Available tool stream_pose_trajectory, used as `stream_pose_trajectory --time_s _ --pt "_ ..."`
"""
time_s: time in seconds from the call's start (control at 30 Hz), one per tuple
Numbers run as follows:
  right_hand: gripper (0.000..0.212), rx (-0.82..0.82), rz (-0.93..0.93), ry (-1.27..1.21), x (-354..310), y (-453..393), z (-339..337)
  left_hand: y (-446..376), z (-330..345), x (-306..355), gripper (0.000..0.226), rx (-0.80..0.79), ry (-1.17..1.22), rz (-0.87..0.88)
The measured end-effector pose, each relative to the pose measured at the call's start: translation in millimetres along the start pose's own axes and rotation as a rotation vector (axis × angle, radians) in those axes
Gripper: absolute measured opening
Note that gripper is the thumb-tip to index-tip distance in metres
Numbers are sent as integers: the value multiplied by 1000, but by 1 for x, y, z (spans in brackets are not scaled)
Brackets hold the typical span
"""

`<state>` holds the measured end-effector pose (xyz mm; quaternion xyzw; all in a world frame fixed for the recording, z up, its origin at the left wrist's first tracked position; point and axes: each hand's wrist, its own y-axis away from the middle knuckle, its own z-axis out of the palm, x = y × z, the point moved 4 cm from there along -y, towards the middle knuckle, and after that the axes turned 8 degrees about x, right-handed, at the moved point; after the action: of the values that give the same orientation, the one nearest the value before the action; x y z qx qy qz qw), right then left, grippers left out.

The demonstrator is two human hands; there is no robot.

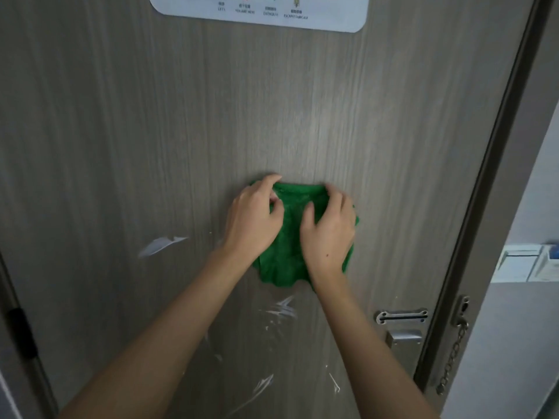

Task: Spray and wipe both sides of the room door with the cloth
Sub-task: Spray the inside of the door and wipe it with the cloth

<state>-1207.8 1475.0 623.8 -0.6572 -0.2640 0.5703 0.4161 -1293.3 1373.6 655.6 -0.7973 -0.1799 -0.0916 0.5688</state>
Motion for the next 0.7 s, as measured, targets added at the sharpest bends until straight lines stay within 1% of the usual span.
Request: stream_pose_trajectory --time_s 0.1,0.2,0.3,0.4,0.53,0.6,0.7 --pt "59 -77 -52 36 -7 28 13 0 2 -6 43 -41 39 19" --pt "75 -171 -115 141 -9 40 34 2 -1 -11 40 -75 113 18" --pt "83 -152 -142 223 -6 37 48 3 -7 -14 42 -115 117 68" --pt "87 -96 -179 298 -1 32 57 3 -17 -17 43 -124 11 207" --pt "90 -17 -203 314 0 28 62 -2 -35 -23 44 -127 -155 463" --pt "90 6 -214 305 -1 26 62 -10 -45 -30 42 -87 -230 577" --pt "92 12 -246 304 -6 20 62 -35 -63 -43 42 14 -323 675"
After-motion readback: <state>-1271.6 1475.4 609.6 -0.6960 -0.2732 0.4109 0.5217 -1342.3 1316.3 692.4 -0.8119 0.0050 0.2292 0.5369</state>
